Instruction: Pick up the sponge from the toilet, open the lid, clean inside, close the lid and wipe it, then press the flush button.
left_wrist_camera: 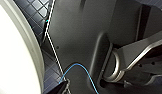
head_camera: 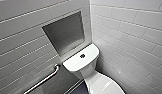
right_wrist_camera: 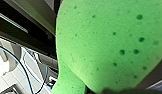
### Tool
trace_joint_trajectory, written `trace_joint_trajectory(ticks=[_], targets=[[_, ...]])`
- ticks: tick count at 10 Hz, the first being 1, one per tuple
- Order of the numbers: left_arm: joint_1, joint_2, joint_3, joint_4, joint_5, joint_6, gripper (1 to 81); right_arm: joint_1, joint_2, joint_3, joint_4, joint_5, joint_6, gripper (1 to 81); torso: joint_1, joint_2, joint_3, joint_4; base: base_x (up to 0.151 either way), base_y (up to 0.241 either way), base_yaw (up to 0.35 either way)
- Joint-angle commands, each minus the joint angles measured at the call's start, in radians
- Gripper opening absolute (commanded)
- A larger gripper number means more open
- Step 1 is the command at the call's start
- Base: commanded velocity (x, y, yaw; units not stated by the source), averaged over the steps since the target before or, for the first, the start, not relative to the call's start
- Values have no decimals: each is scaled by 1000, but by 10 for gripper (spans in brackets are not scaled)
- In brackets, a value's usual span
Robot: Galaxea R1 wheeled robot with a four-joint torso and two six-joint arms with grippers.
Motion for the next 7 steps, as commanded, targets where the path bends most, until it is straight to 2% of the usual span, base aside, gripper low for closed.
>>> trace_joint_trajectory(ticks=[1, 2, 4, 7], targets=[[-4, -6, -27, 10, 69, 2, 811, -27, 18, -27, -11, -55, -3, 10, -63, 98, 0, 0, 0, 0, 0], [-4, 8, -50, 10, 69, 4, 811, -27, 20, -29, -11, -55, -3, 10, -81, 125, 90, 0, 0, 0, 0], [-1, 38, -96, 41, 73, 4, 811, -27, 20, -29, -10, -52, -3, 10, -124, 196, 120, 0, 0, 0, 0], [-1, 81, -164, 48, 73, 4, 811, -31, 21, -29, -8, -49, -1, 10, -193, 300, 226, 0, 0, 0, 0]])
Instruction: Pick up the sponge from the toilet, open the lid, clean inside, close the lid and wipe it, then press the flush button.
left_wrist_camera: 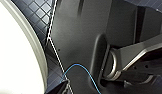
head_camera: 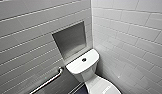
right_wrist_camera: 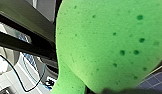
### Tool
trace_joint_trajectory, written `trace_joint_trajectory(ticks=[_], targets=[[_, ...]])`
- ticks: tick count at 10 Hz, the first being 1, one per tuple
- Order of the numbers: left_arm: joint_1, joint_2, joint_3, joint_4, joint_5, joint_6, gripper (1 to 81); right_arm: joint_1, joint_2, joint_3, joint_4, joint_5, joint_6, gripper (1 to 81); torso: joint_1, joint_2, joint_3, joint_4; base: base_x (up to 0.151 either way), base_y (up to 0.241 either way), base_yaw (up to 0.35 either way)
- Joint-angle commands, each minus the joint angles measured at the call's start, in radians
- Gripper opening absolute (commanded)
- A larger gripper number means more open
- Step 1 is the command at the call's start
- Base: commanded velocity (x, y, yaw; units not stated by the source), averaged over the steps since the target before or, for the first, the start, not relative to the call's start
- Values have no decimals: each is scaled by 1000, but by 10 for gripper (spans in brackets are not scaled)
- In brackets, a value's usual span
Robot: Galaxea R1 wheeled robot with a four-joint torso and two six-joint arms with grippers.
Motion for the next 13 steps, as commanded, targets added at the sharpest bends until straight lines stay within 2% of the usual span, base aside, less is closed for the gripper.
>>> trace_joint_trajectory(ticks=[1, 3, 4, 5, 6, 7, 8, 9, 13], targets=[[-7, 15, -69, 16, 69, 4, 811, -21, 13, 15, -10, -59, -1, 10, -63, 97, 95, 0, 0, 0, 0], [-1, 40, -117, 16, 69, 4, 811, -21, 17, 15, -13, -59, -1, 10, -111, 170, 169, 0, 0, 0, 0], [1, 46, -129, 16, 69, 4, 811, -21, 19, 15, -11, -59, -1, 10, -135, 206, 194, -70, 0, 0, 0], [1, 48, -129, 16, 69, 4, 811, -22, 21, 15, -10, -59, -1, 10, -157, 239, 222, -77, 0, 0, 0], [1, 48, -129, 17, 69, 4, 811, -22, 21, 15, -10, -59, -1, 10, -176, 268, 245, -93, 0, 0, 0], [1, 48, -129, 17, 69, 4, 811, -22, 21, 15, -11, -58, -1, 10, -199, 304, 218, -66, 0, 0, 0], [1, 48, -129, 19, 69, 4, 811, -21, 21, 15, -10, -58, -1, 10, -221, 336, 205, -60, 0, 0, 0], [1, 48, -129, 19, 69, 4, 811, -21, 21, 14, -11, -58, -1, 10, -242, 368, 213, -69, 0, 0, 0], [1, 51, -131, 19, 69, 4, 811, -21, 22, 14, -10, -59, -1, 10, -334, 510, 219, -72, 0, 0, 0]])
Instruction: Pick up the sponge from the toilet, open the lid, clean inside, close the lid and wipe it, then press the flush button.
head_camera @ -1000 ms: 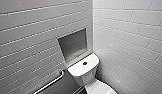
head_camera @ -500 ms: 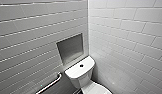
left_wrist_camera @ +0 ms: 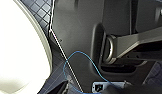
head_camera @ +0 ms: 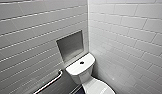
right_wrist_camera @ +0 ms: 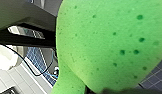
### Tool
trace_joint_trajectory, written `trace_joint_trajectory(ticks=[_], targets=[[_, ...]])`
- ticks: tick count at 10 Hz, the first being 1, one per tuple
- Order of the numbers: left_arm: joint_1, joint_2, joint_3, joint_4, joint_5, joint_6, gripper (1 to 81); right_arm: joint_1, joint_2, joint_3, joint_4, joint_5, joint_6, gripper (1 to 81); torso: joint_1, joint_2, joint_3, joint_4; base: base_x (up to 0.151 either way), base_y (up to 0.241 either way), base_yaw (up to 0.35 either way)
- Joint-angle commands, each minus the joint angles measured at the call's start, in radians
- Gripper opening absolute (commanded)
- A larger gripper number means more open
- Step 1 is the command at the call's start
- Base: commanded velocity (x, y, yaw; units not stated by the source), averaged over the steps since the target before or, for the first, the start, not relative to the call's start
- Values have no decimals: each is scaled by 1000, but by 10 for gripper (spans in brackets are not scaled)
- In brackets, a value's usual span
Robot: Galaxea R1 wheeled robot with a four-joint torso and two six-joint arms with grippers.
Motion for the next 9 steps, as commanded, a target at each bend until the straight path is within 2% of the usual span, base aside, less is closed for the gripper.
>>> trace_joint_trajectory(ticks=[1, 3, 4, 8, 9], targets=[[-24, -11, -3, 7, 66, 4, 811, 0, 6, 14, -9, -58, -1, 10, -59, 91, 95, -30, 0, 0, 0], [-24, -11, -3, 7, 66, 4, 811, 1, 7, 12, -12, -58, -1, 10, -95, 151, 115, -32, 0, 0, 0], [-24, -13, -3, 7, 64, 4, 811, 2, 7, 12, -12, -58, -1, 10, -51, 83, 145, -38, 0, 0, 0], [-24, -10, -8, -2, 65, 1, 811, 2, 10, 8, -12, -58, -1, 10, -80, 133, 262, -56, 0, 0, 0], [-24, -5, -17, -3, 66, -1, 811, 2, 12, 6, -11, -58, -1, 10, -80, 134, 202, -42, 0, 0, 0]])
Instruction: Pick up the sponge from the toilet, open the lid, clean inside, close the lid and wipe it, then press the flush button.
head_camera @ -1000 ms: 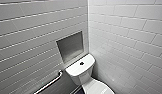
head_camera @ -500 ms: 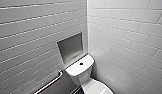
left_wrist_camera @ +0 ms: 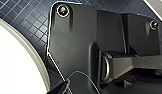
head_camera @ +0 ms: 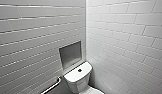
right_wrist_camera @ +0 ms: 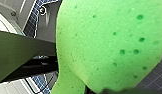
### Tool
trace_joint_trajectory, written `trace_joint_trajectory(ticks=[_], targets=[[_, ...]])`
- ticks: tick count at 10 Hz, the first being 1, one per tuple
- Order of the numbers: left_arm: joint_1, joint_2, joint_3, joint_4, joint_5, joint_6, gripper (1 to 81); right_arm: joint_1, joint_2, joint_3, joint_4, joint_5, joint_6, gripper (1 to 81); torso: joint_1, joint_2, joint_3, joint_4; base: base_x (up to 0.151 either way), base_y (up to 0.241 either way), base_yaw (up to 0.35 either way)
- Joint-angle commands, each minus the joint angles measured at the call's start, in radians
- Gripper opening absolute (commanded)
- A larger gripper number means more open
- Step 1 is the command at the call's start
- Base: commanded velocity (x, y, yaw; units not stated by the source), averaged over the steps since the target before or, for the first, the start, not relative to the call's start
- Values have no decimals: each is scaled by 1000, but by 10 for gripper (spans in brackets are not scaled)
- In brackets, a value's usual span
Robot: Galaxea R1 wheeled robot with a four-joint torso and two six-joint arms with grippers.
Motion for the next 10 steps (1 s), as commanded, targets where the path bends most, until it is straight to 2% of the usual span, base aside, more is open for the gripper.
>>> trace_joint_trajectory(ticks=[1, 3, 10], targets=[[-38, 2, -25, -3, 59, -2, 811, 11, 0, 7, -7, -48, -1, 10, 0, 0, -2, 0, 0, 0, 0], [-38, 21, -64, -5, 59, -7, 811, 11, 3, 2, -7, -50, -1, 10, -1, 0, 18, -1, 0, 0, 0], [-38, 28, -78, -8, 58, -8, 811, 11, 42, -58, -8, -50, -1, 10, -1, 0, 17, -1, 0, 0, 0]])
